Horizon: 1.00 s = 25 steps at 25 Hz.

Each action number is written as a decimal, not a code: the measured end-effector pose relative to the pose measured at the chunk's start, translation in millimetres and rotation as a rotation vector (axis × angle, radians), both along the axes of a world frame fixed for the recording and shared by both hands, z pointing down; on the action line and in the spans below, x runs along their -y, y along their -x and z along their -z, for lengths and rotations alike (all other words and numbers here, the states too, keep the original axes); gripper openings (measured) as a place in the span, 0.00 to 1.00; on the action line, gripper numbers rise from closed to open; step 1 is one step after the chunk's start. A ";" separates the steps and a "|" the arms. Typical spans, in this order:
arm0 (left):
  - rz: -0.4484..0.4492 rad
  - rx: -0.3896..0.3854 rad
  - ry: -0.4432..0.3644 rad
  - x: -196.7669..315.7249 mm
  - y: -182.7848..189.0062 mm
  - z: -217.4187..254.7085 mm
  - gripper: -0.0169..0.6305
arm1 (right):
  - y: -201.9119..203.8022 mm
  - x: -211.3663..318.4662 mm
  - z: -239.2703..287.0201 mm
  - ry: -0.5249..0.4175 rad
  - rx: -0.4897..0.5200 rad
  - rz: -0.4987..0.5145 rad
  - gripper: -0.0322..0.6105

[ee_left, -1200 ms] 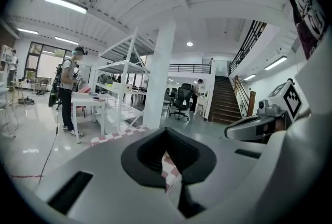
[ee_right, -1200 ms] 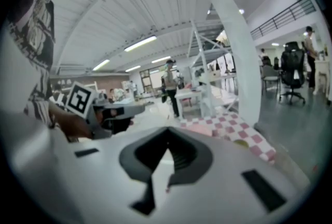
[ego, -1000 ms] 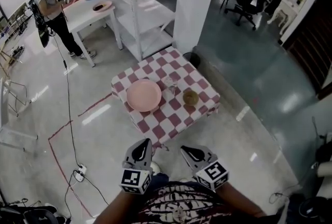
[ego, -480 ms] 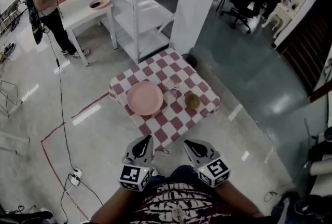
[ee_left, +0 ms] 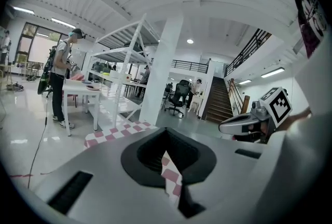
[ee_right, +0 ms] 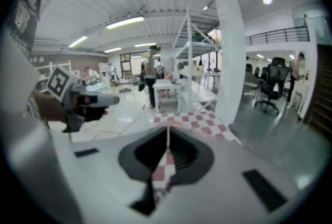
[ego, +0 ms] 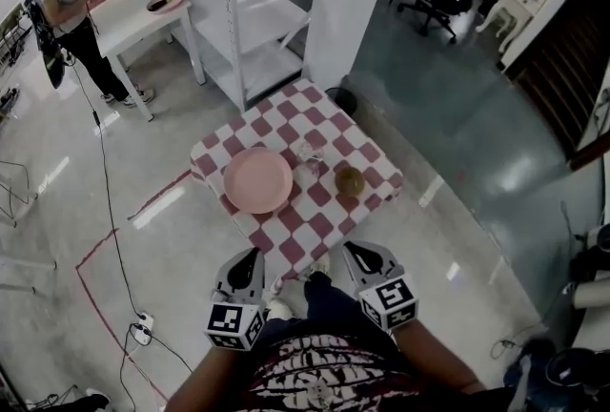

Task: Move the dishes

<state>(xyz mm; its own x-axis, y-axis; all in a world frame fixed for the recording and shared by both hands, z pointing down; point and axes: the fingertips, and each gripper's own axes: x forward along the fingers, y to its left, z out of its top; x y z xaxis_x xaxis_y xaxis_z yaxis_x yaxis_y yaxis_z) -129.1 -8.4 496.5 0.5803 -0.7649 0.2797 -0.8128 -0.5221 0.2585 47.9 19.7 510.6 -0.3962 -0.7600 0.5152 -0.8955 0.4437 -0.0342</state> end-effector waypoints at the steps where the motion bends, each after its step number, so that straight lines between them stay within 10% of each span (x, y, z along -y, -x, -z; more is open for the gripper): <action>1: 0.005 0.004 0.006 4.6 -0.4 -2.5 0.06 | -5.7 6.2 -2.9 0.005 -0.006 -0.009 0.11; 22: -0.043 0.096 0.156 124.7 -108.1 -78.1 0.06 | -145.8 131.3 -100.3 0.201 0.017 -0.146 0.12; 25: -0.039 0.126 0.194 136.5 -119.1 -103.5 0.06 | -157.1 150.2 -122.2 0.236 0.044 -0.145 0.25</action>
